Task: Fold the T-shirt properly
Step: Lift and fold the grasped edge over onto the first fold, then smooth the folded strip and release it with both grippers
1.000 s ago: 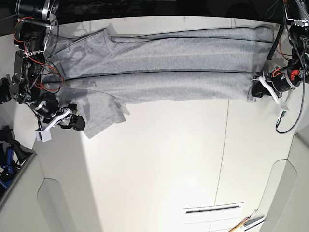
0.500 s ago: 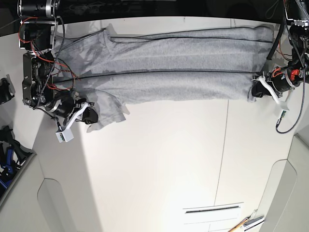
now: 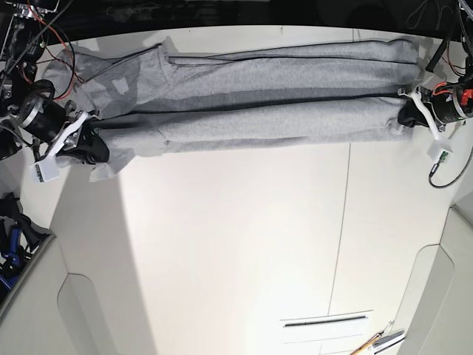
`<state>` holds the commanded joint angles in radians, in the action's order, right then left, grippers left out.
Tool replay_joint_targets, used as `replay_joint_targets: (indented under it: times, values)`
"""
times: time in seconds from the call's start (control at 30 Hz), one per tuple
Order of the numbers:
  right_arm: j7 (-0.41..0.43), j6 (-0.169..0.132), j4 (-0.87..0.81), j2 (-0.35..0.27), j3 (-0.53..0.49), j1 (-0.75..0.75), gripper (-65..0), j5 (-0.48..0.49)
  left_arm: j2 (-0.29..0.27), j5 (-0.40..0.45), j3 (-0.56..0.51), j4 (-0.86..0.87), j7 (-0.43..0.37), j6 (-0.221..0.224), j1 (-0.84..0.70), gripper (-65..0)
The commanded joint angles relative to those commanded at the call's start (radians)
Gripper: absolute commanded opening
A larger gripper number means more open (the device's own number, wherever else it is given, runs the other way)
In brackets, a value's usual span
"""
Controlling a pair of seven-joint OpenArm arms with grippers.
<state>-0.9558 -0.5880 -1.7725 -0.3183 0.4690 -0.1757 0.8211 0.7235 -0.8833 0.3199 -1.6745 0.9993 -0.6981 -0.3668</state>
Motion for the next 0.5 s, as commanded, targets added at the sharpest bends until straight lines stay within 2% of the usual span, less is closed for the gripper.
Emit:
replay_joint_targets:
  times: [0.17, 0.27, 0.3, 0.33, 0.37, 0.4, 0.43, 0.5]
  values:
    - [-0.021, 0.0, -0.027, -0.003, 0.073, -0.106, -65.0, 0.053, 0.0, -0.027, 0.099, -0.02, 0.0, 0.0, -0.092, -65.0]
    - [-0.018, 0.0, -0.016, -0.002, 0.074, -0.138, -65.0, 0.043, -0.001, -0.038, 0.111, -0.02, 0.0, 0.0, -0.114, -44.6]
    - [-0.017, 0.0, -0.011, -0.002, 0.074, -0.139, -65.0, 0.038, -0.004, -0.036, 0.111, -0.02, 0.0, 0.0, -0.116, -40.6]
    - [-0.016, 0.0, -0.007, -0.003, 0.074, -0.137, -55.8, 0.014, -0.009, -0.035, 0.111, -0.02, 0.0, 0.0, -0.116, -39.5]
    - [-0.009, 0.0, -0.007, -0.002, 0.074, -0.137, -43.0, -0.002, -0.012, -0.037, 0.111, -0.02, 0.0, 0.0, -0.116, -39.6]
    - [-0.009, 0.0, -0.008, -0.003, 0.074, -0.137, -32.8, -0.002, -0.014, -0.037, 0.112, -0.02, 0.0, 0.0, -0.116, -39.6]
    - [-0.01, 0.002, -0.008, -0.003, 0.074, -0.137, -27.4, -0.002, -0.014, -0.037, 0.112, -0.02, 0.0, 0.0, -0.116, -39.6]
    - [-0.01, 0.005, -0.01, -0.003, 0.075, -0.136, -27.0, 0.007, -0.014, -0.042, 0.119, -0.02, 0.001, 0.0, -0.116, -39.6]
